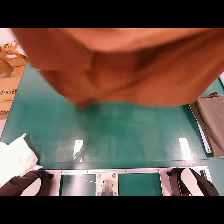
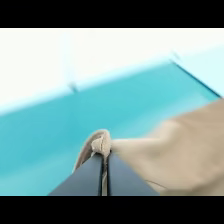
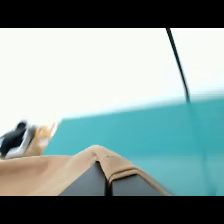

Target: Fold the shirts.

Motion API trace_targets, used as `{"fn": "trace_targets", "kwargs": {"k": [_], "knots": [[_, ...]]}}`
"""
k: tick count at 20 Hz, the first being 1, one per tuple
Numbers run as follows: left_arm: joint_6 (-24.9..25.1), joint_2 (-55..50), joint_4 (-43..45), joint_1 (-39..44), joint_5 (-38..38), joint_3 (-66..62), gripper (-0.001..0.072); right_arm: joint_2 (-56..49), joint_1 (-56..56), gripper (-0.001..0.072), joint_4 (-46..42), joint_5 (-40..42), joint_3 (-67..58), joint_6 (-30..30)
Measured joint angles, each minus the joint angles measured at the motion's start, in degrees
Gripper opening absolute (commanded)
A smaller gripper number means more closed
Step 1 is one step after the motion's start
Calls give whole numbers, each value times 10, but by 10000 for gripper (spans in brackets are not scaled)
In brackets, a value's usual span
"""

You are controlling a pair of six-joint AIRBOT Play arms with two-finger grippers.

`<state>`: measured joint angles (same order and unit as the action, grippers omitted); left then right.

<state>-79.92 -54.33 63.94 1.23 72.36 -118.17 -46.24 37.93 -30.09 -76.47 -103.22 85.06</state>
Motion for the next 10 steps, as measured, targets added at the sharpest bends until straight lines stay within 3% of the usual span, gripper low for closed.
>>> {"fn": "trace_targets", "kwargs": {"k": [5,10], "knots": [[-74,39,150,-1,31,-68,24,29,0,16,-93,28,-68,38],[-97,34,173,-1,16,45,24,4,0,16,-125,44,43,37]]}}
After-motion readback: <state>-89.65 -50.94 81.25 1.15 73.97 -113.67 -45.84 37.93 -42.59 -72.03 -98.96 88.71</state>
